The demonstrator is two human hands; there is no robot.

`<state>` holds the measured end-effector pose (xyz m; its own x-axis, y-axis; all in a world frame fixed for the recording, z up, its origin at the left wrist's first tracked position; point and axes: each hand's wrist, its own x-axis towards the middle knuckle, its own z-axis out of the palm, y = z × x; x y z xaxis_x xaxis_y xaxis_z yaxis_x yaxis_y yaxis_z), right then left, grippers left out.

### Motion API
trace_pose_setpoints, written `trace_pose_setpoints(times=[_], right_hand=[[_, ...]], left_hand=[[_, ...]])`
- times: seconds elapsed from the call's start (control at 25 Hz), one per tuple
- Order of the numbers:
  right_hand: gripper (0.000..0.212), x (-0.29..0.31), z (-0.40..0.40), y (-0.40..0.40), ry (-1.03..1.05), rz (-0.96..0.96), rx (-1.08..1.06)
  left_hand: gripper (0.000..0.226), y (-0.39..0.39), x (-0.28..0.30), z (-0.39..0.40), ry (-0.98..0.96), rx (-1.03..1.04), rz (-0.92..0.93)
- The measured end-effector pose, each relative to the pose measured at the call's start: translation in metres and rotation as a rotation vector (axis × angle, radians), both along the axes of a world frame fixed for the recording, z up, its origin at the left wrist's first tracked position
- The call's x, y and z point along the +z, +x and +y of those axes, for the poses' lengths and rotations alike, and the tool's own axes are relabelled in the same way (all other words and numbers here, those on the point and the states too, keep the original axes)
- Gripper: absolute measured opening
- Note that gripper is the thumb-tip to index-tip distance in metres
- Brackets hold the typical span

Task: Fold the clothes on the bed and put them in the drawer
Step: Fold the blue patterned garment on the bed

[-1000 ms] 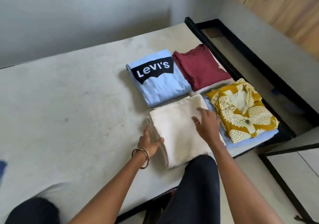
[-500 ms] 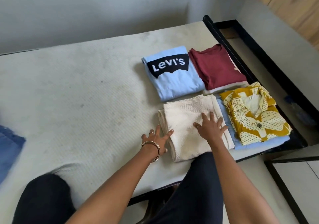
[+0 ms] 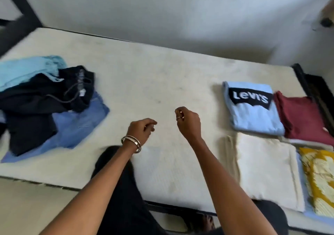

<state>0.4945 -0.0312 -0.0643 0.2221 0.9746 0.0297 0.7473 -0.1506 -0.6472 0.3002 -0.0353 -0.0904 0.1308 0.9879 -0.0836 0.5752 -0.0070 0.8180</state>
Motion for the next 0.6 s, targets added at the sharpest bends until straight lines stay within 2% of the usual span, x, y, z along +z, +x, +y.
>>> trace_pose_setpoints(times=[0.16, 0.24, 0.32, 0.44, 0.6], right_hand=[[0.015, -0.009, 0.035, -0.116, -0.001, 0.06, 0.217], [0.015, -0.015, 0.049, -0.161, -0.001, 0.074, 0.314], [0.021, -0.025, 0.064, -0.206, -0.017, 0.102, 0.418], [0.039, -0.04, 0.086, -0.253, -0.093, 0.107, 0.597], [0.051, -0.041, 0.129, -0.303, -0.124, 0.029, 0.723]], left_hand=[[0.021, -0.147, -0.001, 0.006, 0.081, 0.46, 0.046], [0.019, -0.205, -0.01, 0.006, 0.123, 0.64, 0.173], [0.021, -0.256, -0.021, 0.01, 0.08, 0.771, 0.333], [0.026, -0.308, -0.024, 0.034, -0.039, 0.827, 0.488], [0.029, -0.357, -0.005, 0.103, -0.043, 0.77, 0.6]])
